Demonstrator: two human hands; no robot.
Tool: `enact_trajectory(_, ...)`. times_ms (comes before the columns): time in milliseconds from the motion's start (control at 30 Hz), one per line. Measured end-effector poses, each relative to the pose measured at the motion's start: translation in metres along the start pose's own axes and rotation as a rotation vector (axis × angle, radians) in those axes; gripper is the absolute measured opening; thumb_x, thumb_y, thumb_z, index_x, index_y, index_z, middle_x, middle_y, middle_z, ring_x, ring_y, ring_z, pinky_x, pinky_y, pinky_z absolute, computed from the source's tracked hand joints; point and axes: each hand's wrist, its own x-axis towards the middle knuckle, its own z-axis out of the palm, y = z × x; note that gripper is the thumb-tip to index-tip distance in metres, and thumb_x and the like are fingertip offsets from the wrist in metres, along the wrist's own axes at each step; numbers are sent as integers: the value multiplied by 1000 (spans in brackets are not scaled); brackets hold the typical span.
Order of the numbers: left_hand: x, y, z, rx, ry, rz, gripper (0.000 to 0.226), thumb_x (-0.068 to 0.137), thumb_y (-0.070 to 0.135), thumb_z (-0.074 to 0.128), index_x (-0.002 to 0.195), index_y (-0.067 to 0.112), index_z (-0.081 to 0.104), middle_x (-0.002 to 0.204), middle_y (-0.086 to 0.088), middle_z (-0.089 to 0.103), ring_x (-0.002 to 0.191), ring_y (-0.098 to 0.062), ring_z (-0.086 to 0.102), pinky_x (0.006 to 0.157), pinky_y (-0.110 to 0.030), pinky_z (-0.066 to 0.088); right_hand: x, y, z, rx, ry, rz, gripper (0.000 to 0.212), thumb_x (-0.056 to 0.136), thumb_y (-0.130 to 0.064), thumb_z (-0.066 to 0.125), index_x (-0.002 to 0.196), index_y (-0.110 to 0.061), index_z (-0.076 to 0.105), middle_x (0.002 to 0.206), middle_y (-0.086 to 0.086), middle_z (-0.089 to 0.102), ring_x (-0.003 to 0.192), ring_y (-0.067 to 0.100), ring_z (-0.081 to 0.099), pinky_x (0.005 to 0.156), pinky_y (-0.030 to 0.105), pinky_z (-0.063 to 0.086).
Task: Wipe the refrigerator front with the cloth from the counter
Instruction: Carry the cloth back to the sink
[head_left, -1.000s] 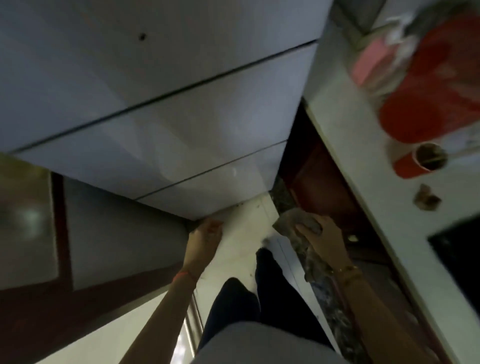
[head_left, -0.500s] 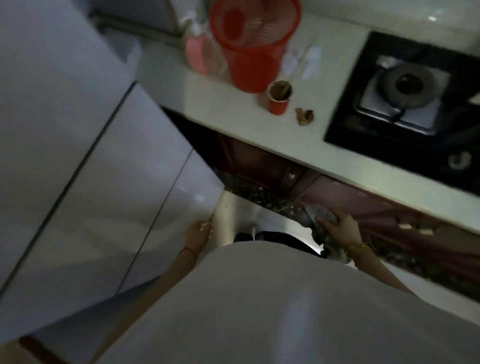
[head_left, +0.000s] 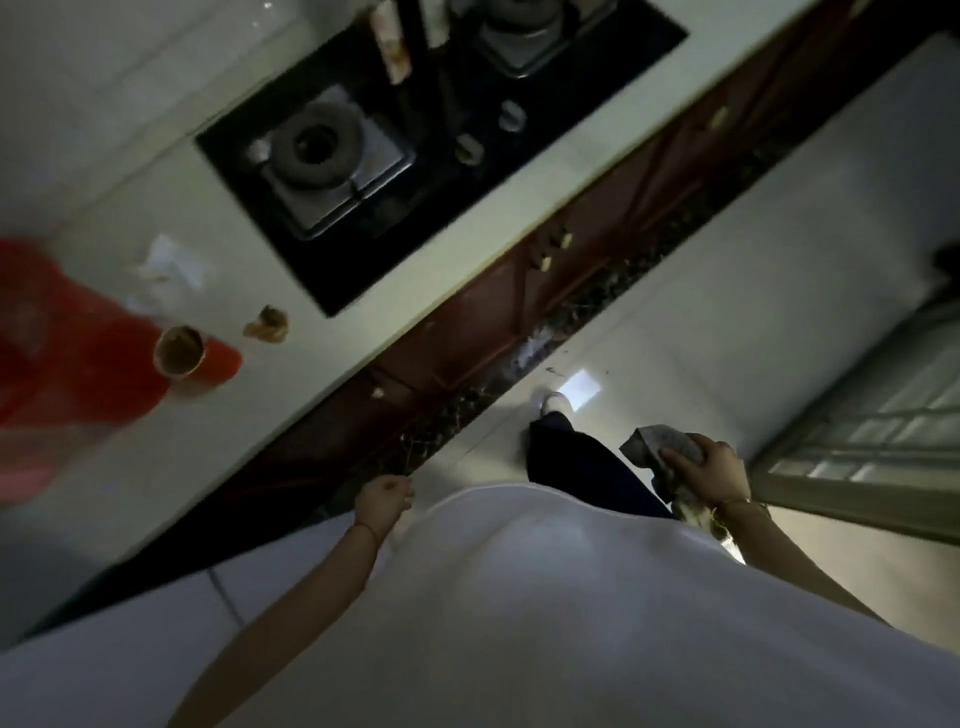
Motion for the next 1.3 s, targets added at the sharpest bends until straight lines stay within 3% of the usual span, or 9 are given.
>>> enact_trajectory(233, 37, 154, 85, 349, -91, 193, 24, 93, 19, 57, 106, 5, 71, 109, -16, 71, 106, -35, 64, 99, -39, 51, 10, 92, -41, 195, 149, 358, 40, 92, -27, 70, 124, -2, 65, 116, 29, 68, 111, 46, 61, 84, 40, 46)
enact_trajectory(367, 52, 253, 156, 451, -125, 286, 14, 92, 21, 60, 88, 16, 72, 103, -17, 73, 103, -34, 66, 100, -48, 52, 43, 109, -93, 311, 205, 432, 45, 91, -31, 71, 127, -5, 65, 118, 26, 69, 113, 44, 61, 89, 44, 50)
enact_trajectory(600, 78, 383, 272, 569, -208, 373, 13, 93, 13, 59, 94, 10, 71, 110, -21, 71, 108, -35, 65, 104, -50, 50, 121, 96, -194, 490, 342, 439, 44, 90, -25, 74, 126, -1, 63, 109, 28, 70, 100, 40, 65, 80, 31, 41)
enact_trajectory(733, 60, 450, 338, 628, -260, 370, 23, 94, 12, 58, 110, 1, 70, 114, -12, 67, 110, -31, 61, 100, -35, 47, 169, 100, -220, 518, 333, 518, 44, 90, -28, 73, 125, -4, 64, 109, 24, 71, 100, 38, 66, 80, 31, 44)
enact_trajectory(867, 75, 529, 405, 625, -233, 320, 27, 93, 11, 60, 113, -4, 68, 114, -16, 65, 106, -31, 57, 91, -31, 43, 232, 134, -243, 505, 266, 651, 33, 91, -39, 67, 109, -11, 70, 105, 20, 72, 104, 38, 66, 86, 38, 50)
enact_trajectory(967, 79, 613, 465, 629, -268, 336, 16, 93, 10, 59, 88, 0, 70, 97, -15, 66, 96, -29, 58, 88, -30, 44, 286, 151, -279, 577, 282, 703, 36, 92, -46, 54, 81, -13, 63, 81, 11, 63, 99, 39, 65, 80, 35, 43)
enact_trajectory(1067, 70, 698, 529, 616, -323, 405, 14, 95, 10, 56, 92, 3, 68, 79, -8, 63, 77, -21, 59, 67, -26, 47, 317, 123, -361, 588, 369, 703, 30, 94, -36, 66, 102, -7, 69, 94, 22, 71, 91, 38, 66, 77, 34, 46)
enact_trajectory(1167, 62, 769, 587, 611, -331, 453, 29, 97, 16, 54, 119, -1, 64, 103, -17, 69, 90, -25, 62, 65, -28, 48, 353, 113, -427, 631, 457, 668, 37, 92, -38, 69, 115, -9, 68, 99, 23, 72, 89, 36, 66, 77, 36, 48)
enact_trajectory(1300, 54, 838, 661, 641, -345, 493, 28, 98, 14, 53, 118, -1, 63, 100, -14, 64, 74, -19, 60, 65, -26, 47, 408, 120, -487, 634, 432, 680, 41, 91, -38, 70, 121, -10, 66, 103, 25, 71, 97, 41, 66, 84, 43, 53)
